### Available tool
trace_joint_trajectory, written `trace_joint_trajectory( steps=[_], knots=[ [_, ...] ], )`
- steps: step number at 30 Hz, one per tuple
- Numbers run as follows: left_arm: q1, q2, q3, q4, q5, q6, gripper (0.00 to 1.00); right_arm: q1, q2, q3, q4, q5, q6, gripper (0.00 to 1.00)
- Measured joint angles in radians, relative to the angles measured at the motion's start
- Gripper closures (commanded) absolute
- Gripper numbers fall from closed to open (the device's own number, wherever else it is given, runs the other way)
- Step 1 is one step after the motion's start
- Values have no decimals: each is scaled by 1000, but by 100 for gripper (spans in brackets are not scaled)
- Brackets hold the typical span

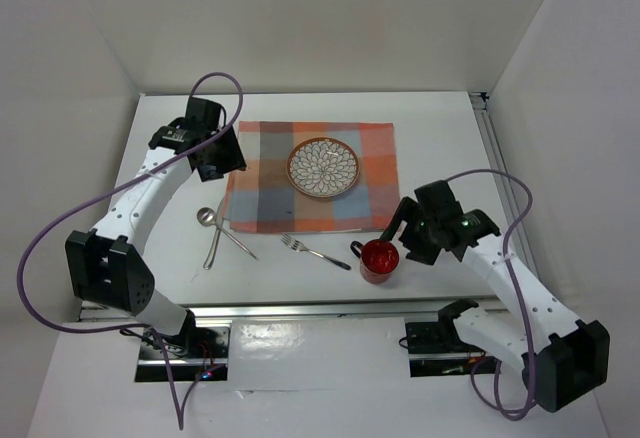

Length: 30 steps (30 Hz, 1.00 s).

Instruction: Set the dinner table for one person

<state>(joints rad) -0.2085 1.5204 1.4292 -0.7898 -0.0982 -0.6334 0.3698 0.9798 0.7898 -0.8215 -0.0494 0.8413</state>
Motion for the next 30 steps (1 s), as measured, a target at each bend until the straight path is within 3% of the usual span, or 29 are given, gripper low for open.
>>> trace_joint_trajectory(
  steps=[7, 17, 19, 27, 30],
  knots=[
    [0, 0, 0, 1, 0, 0, 30, 104, -59, -32, -90, 13, 157, 24],
    [0, 0, 0, 1, 0, 0, 30, 173, -15, -114, -86, 42, 236, 41],
    [0, 0, 0, 1, 0, 0, 31, 174, -8, -118, -80, 51, 242, 48],
    [0, 0, 0, 2, 6, 1, 31, 174, 16, -129, -78, 90, 261, 99],
    [0, 2, 5, 1, 8, 2, 31, 178, 24, -121, -84, 108, 263, 100]
  ],
)
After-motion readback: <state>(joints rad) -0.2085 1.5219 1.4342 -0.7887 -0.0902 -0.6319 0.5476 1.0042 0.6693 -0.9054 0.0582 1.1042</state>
